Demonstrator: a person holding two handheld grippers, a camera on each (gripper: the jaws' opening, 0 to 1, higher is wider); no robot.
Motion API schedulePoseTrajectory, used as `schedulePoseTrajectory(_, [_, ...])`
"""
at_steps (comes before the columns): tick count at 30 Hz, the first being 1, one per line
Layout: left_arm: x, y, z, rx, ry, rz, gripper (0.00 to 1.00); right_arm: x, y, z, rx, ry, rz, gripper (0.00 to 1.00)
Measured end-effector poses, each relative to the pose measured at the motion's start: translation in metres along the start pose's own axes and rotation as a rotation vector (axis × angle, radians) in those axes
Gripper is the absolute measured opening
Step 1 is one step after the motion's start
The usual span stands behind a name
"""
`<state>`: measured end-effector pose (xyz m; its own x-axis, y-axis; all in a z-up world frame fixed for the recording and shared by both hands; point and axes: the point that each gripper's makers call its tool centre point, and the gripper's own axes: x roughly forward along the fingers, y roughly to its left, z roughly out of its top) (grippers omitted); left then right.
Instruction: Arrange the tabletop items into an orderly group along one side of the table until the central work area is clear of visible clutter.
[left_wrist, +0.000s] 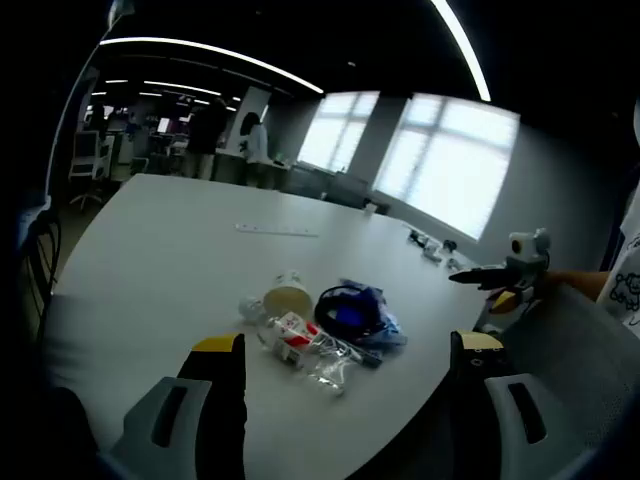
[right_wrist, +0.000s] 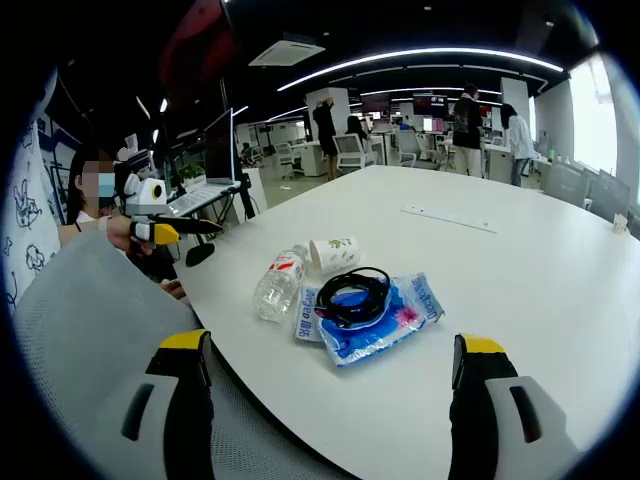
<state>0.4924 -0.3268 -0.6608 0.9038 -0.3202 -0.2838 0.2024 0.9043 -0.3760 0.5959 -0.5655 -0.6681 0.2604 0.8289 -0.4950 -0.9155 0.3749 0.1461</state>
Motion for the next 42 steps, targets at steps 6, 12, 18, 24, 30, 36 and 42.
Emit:
schedulePoseTrajectory(6, [0.0002, 0.0013, -0.0016, -0.011, 0.004, 0.001, 0.82, -0.0002, 0.0001, 0.0003, 0.002, -0.001, 0.0, 1.0])
schedulePoseTrajectory(12, [0.0015, 0.0001, -0.0007, -0.012, 0.006, -0.004, 0.82, 0.0, -0.0004, -0.0004, 0.004, 0.0, -0.002, 1.0])
schedulePoseTrajectory(18, [0.0028, -0.0002, -0.0002, -0.013, 0.006, -0.007, 0.82, 0.0001, -0.0005, 0.0006, 0.011, -0.006, -0.001, 1.0])
schedulePoseTrajectory(24, [0.0025, 0.0006, 0.0001, -0.011, 0.006, -0.004, 0.82, -0.0001, -0.0014, 0.0004, 0.009, -0.006, -0.004, 1.0])
schedulePoseTrajectory(30, [0.0018, 0.0015, -0.0001, -0.012, 0.005, 0.0, 0.82, -0.0006, -0.0025, 0.0006, 0.01, -0.008, -0.007, 1.0])
schedulePoseTrajectory(36, [0.002, 0.0013, 0.0, -0.014, 0.003, -0.001, 0.82, -0.0007, -0.0019, -0.0001, 0.006, -0.004, -0.006, 1.0])
schedulePoseTrajectory(42, [0.0022, 0.0005, 0.0, -0.015, 0.003, -0.002, 0.82, -0.0012, -0.0022, 0.0002, 0.004, -0.004, -0.005, 1.0])
